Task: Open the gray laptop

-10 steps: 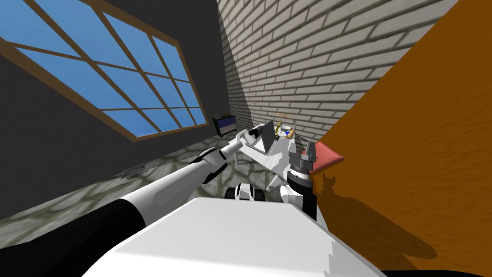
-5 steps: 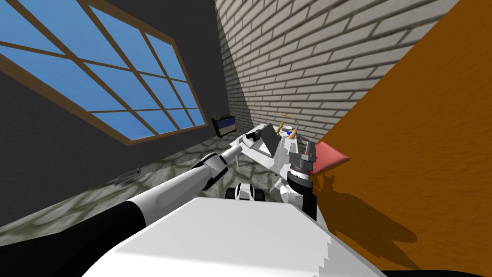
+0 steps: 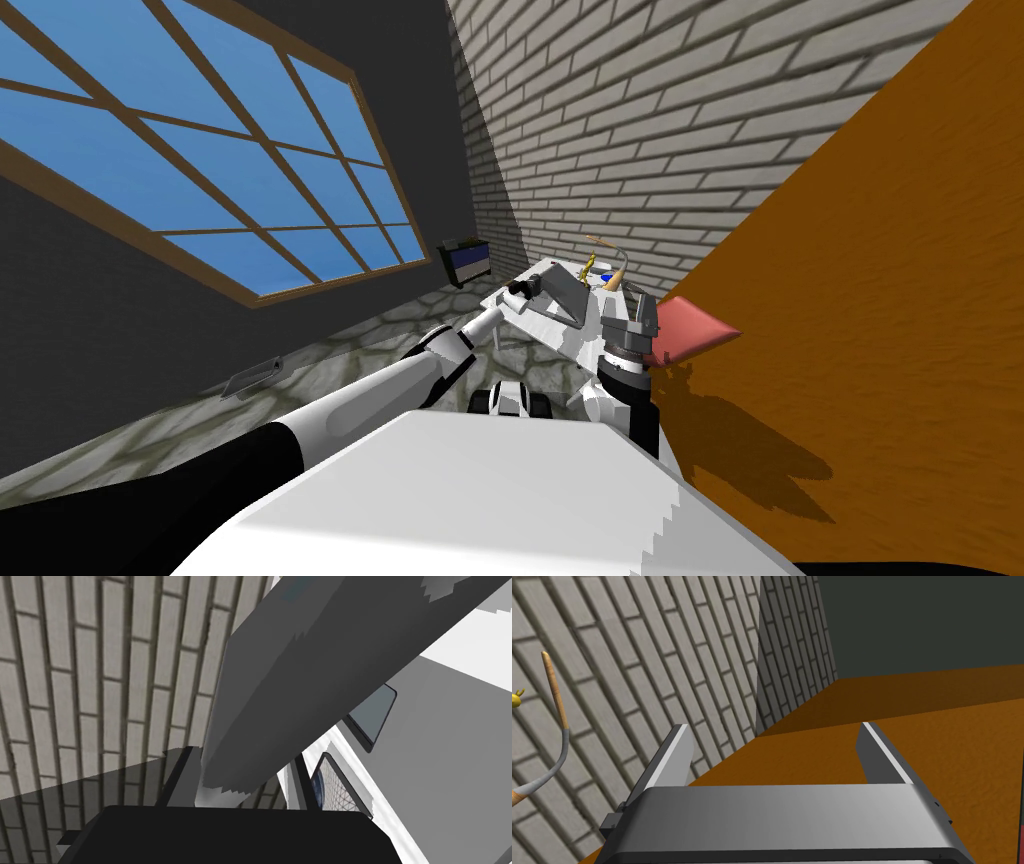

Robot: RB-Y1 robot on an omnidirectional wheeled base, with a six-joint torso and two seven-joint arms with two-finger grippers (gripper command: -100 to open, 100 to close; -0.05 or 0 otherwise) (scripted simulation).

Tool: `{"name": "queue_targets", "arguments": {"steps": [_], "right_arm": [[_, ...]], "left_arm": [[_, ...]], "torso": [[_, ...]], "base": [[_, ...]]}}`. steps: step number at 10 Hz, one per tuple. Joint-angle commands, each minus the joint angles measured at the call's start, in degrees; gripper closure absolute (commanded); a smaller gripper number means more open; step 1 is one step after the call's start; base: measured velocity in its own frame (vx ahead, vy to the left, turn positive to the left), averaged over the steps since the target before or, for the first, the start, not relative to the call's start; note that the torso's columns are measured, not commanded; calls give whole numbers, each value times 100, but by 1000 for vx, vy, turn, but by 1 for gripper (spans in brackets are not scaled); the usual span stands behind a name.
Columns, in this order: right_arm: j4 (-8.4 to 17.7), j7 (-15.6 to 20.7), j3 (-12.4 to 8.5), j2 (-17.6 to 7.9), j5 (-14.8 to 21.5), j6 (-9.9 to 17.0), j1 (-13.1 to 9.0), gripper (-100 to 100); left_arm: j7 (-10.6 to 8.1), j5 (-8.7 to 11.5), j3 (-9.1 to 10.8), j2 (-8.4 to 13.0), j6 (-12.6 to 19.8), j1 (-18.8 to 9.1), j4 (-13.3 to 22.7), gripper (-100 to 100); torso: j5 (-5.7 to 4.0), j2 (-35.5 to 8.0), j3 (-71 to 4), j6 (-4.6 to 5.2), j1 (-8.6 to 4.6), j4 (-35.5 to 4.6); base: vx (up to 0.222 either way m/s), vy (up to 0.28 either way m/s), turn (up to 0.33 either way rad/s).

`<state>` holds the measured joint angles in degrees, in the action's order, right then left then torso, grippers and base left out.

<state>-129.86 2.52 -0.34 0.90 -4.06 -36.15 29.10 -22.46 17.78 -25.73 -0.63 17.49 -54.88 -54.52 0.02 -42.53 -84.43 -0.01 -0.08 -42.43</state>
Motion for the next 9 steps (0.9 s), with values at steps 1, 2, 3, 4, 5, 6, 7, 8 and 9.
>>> {"name": "queue_targets", "arguments": {"steps": [1,2,3,4,5,6,7,8,9], "right_arm": [[0,0,0,0,0,0,-1,0],[0,0,0,0,0,0,-1,0],[0,0,0,0,0,0,0,0],[0,0,1,1,0,0,-1,0],[0,0,1,1,0,0,-1,0],[0,0,1,1,0,0,-1,0],[0,0,1,1,0,0,-1,0],[0,0,1,1,0,0,-1,0],[0,0,1,1,0,0,-1,0]], "left_arm": [[-72,171,109,0,-307,321,54,100],[-141,212,33,77,32,33,-73,-100],[-174,237,20,94,101,-29,-106,-100],[-206,262,7,111,170,-91,-140,-100],[-239,287,-5,127,239,-153,-173,-100],[-272,312,-18,144,308,-216,-206,-100],[-337,362,-43,178,447,-340,-272,-100],[-337,362,-43,178,447,-340,-272,-100],[-320,355,-48,169,400,-306,-244,-100]], "torso": [[-3,-4,5,9,-2,2],[-1,9,-3,7,9,9],[-2,9,-5,1,1,6],[-5,9,-5,2,-9,5],[-4,6,-2,4,-5,0],[-1,10,-4,3,5,2],[2,14,-7,1,15,5],[3,17,-9,-1,18,5],[3,17,-9,-1,19,6]], "base": [[47,78,-185],[16,37,42],[-12,-12,93],[-17,-25,61],[-8,-22,42],[-4,-12,30],[-6,-6,62],[-3,-3,28],[0,0,0]]}}
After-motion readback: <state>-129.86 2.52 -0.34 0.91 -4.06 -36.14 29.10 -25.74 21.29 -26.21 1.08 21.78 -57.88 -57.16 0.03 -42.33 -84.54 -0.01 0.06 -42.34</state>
